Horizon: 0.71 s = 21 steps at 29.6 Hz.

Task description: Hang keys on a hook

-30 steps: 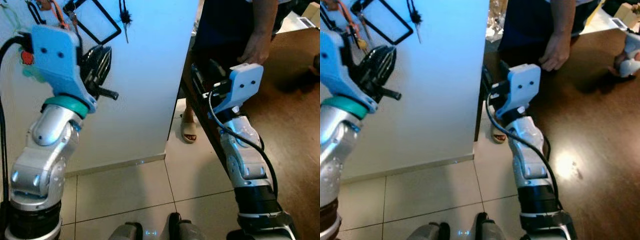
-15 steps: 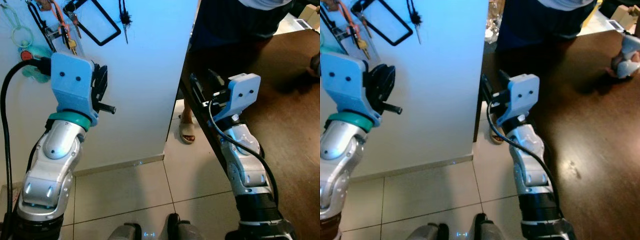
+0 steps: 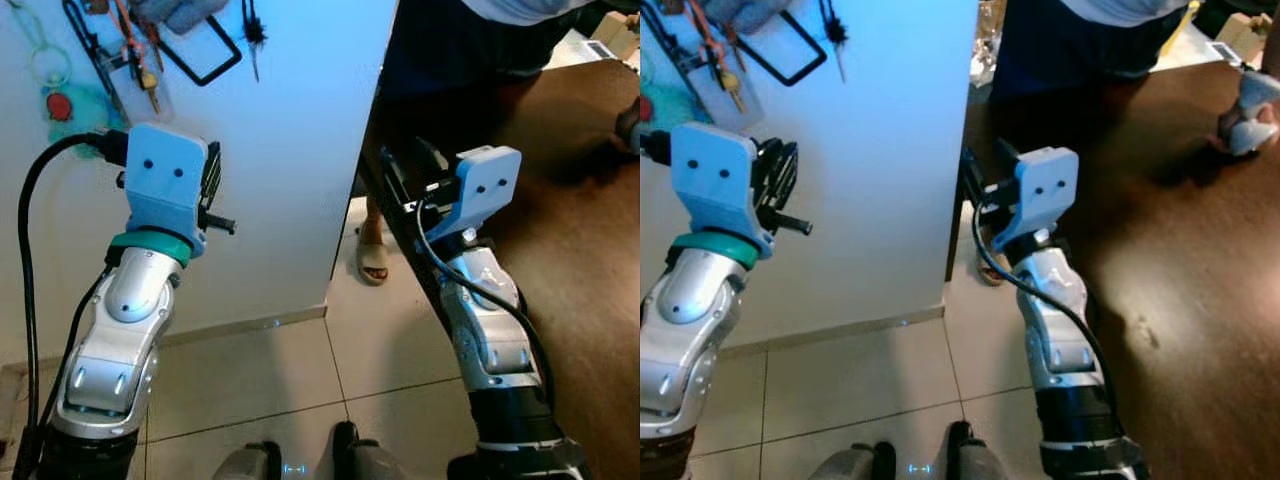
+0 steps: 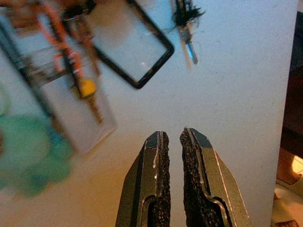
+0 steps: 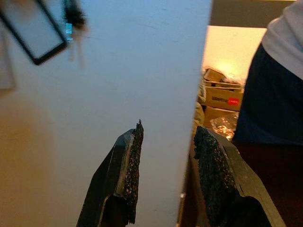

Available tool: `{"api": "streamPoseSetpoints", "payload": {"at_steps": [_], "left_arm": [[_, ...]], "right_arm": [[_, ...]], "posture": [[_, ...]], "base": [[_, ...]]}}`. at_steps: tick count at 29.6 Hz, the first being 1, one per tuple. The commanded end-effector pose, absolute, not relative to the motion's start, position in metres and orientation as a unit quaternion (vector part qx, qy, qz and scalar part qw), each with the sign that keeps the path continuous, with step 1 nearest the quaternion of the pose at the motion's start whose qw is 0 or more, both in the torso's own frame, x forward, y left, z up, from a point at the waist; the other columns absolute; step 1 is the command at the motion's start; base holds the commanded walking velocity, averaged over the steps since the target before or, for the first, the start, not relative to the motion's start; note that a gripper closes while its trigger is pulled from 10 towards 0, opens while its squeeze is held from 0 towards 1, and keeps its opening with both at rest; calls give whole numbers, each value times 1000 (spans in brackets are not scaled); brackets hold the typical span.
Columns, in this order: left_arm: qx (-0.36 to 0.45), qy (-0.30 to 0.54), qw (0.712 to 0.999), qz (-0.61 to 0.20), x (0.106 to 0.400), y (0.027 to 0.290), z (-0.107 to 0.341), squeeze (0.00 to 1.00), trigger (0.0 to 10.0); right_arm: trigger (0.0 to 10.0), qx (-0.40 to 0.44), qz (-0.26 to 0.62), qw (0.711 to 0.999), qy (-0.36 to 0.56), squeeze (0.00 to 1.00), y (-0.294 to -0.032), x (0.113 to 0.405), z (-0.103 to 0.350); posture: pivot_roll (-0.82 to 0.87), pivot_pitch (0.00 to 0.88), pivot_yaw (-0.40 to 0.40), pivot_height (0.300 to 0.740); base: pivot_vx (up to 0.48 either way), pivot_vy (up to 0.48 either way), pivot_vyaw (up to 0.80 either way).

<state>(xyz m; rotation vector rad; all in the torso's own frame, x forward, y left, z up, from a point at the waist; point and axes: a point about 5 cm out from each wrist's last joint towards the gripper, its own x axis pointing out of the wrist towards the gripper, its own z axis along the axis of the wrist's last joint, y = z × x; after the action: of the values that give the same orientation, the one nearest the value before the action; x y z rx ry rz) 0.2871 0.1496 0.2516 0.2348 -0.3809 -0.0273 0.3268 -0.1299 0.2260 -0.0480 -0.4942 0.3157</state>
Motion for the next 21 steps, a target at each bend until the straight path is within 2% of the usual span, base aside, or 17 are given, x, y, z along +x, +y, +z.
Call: {"api": "streamPoseSetpoints", "payload": {"at_steps": [1,21], "left_arm": [[120,-185,975,-8,289,151,246,0,10000],[126,-192,973,-12,294,148,243,0,10000]], "right_arm": [[10000,-20,159,956,-246,0,-127,325,226],[10000,-22,154,959,-235,0,-128,321,218]], "posture": [[43,93,67,740],[38,74,63,740]], "base": [[-375,0,0],[-375,0,0]]}}
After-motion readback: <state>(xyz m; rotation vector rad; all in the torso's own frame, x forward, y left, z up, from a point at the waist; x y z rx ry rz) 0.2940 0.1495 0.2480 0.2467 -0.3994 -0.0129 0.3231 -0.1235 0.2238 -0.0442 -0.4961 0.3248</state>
